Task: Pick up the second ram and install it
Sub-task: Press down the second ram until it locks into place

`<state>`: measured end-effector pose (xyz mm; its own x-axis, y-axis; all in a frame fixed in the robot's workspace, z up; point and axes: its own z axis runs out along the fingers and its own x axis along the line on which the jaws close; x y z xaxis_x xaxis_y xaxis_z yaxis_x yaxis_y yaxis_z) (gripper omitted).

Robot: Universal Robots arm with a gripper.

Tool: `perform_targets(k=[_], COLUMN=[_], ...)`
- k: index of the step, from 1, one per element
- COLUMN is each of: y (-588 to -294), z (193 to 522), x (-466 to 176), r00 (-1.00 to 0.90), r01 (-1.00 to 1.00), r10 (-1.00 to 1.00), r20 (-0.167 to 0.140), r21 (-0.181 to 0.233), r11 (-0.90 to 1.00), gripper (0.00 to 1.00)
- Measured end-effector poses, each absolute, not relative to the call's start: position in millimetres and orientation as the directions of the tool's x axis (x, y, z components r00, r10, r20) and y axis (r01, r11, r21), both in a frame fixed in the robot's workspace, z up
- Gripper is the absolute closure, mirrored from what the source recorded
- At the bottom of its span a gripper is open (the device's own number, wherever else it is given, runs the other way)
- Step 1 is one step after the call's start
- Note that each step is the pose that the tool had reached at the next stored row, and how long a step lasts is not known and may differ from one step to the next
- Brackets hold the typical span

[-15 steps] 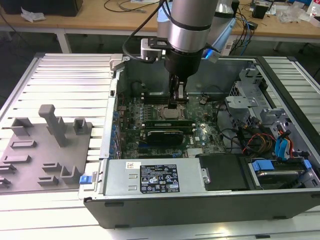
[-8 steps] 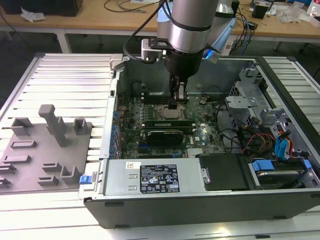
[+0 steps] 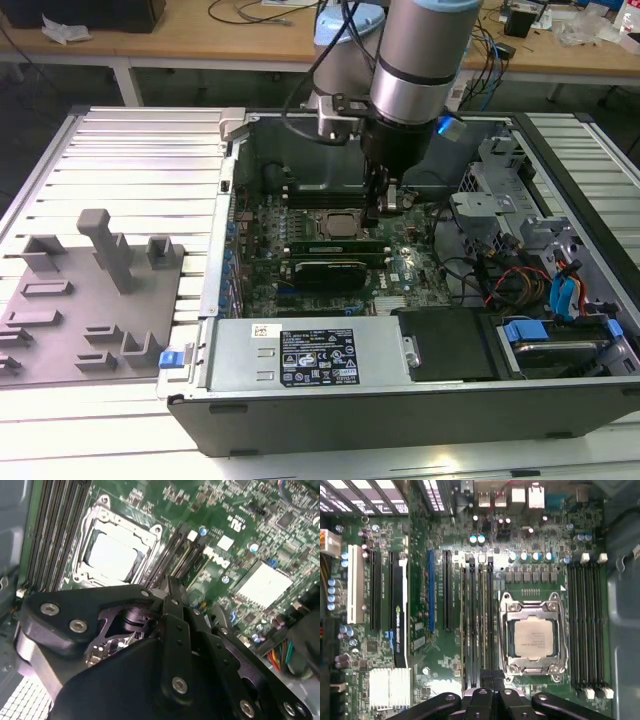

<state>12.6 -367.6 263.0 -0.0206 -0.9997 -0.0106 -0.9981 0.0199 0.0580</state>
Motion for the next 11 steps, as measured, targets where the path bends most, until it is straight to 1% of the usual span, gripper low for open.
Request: perform_targets(k=[1,2,7,9,11], y=[-368,-369,-373,-375,-377], z=[262,261,238,235,232], x=[15,17,26,26,26], r00=[-0.021,-0.02,-0.021,-0.021,-0.021], r01=[-0.998,-0.998,-0.998,-0.998,-0.998], r10=[-0.999,-0.997,-0.997,-0.998,-0.998], r20=[-0.026,-0.071,-0.071,-0.059,-0.059], r21=[0.059,0.06,0.061,0.061,0.061], r11=[0.019,0.016,0.016,0.017,0.017], gripper=[0.89,0.89,0.89,0.89,0.89])
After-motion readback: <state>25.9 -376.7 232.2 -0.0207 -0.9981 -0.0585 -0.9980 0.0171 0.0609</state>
